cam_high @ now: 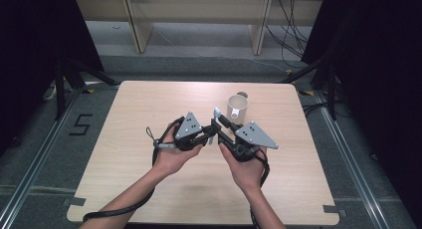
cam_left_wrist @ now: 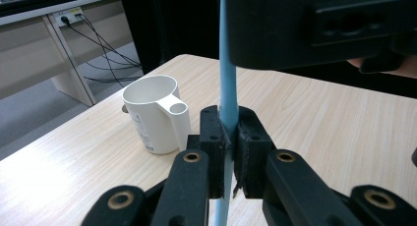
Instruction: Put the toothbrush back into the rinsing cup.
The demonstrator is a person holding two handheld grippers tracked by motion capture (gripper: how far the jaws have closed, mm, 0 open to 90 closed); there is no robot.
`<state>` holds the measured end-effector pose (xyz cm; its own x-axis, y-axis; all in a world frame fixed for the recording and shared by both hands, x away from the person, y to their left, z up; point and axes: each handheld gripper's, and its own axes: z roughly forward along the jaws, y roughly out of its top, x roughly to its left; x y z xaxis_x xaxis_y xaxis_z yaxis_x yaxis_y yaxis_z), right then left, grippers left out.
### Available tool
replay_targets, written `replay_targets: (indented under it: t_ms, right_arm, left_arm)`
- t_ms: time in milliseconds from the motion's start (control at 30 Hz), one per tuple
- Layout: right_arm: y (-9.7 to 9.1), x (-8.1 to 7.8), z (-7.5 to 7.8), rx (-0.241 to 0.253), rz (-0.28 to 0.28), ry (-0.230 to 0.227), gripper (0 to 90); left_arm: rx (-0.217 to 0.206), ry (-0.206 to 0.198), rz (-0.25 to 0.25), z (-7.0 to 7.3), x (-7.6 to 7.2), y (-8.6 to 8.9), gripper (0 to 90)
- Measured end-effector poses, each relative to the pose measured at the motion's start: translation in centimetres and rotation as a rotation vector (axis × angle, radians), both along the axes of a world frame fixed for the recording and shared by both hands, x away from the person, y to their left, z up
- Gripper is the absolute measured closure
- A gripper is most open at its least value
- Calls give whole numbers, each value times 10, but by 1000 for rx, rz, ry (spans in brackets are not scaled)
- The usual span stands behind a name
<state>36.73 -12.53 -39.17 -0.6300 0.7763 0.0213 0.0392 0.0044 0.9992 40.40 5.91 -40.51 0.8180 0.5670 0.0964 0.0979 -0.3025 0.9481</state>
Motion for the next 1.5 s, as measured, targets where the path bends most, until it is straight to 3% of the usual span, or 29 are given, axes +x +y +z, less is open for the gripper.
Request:
replay_targets:
  t_ms: [33,67,267,333,433,467,500,567,633,667,767,867,900,967,1033,1067,1100,1200,1267,1333,1367,1400,1467,1500]
  right_arm:
    - [1,-1,1,-1,-8,28,700]
    - [0,1,1,-10,-12,5,707]
    - [3,1,0,-7,-12,27,805]
    - [1,2,1,-21,-19,8,840]
    - [2,2,1,-21,-8,-1,848]
    - [3,1,1,-22,-16,15,849]
    - [2,2,2,-32,-19,-9,850]
    - [3,1,3,-19,-11,10,851]
    - [2,2,4,-28,-13,-3,852]
    - [2,1,5,-14,-18,16,852]
    - [-5,4,9,-10,-29,-10,852]
    - [-12,6,13,-1,-57,11,852]
    - [-16,8,14,-3,-68,-5,852]
    - [-20,9,16,16,-91,2,852]
    - [-27,12,18,1,-117,-28,852]
    - [-27,11,18,17,-110,12,852]
    - [-30,13,18,8,-127,-17,852]
    - [-34,14,17,9,-145,7,852]
    - [-38,17,16,8,-167,-12,852]
    - [-40,18,17,25,-179,-2,852]
    - [-43,20,17,-1,-187,-19,851]
    - [-43,20,17,23,-201,-6,852]
    - [-46,22,18,3,-209,-21,851]
    - [-46,21,19,21,-216,4,851]
  left_arm:
    - [2,1,-1,0,0,0,830]
    - [1,2,-2,0,0,-1,830]
    - [-1,3,-4,-1,-1,-3,830]
    - [-5,3,-4,-1,-1,-2,830]
    - [-8,1,-1,-1,-1,-2,830]
    - [-10,0,-1,-1,-2,-1,829]
    - [-13,0,-1,-1,-2,-1,829]
    - [-17,0,-4,-1,-2,-1,823]
    - [-19,4,-6,0,-2,-1,761]
    - [-24,3,-2,0,-3,-1,703]
    - [-16,-26,0,2,-6,-1,598]
    - [-11,-48,21,2,-10,2,505]
    - [-16,-47,28,1,-11,4,483]
    - [-14,-49,38,-2,-13,9,459]
    - [-14,-47,53,-4,-15,14,439]
    - [-14,-42,57,-5,-16,18,437]
    - [-14,-41,62,-6,-17,21,434]
    - [-6,-40,84,-9,-19,34,430]
    - [2,-40,104,-11,-20,44,427]
    - [2,-41,127,-13,-21,54,423]
    - [2,-39,137,-14,-22,59,418]
    - [0,-37,149,-15,-23,63,415]
    - [2,-39,169,-18,-24,73,408]
    - [1,-39,178,-19,-24,77,405]
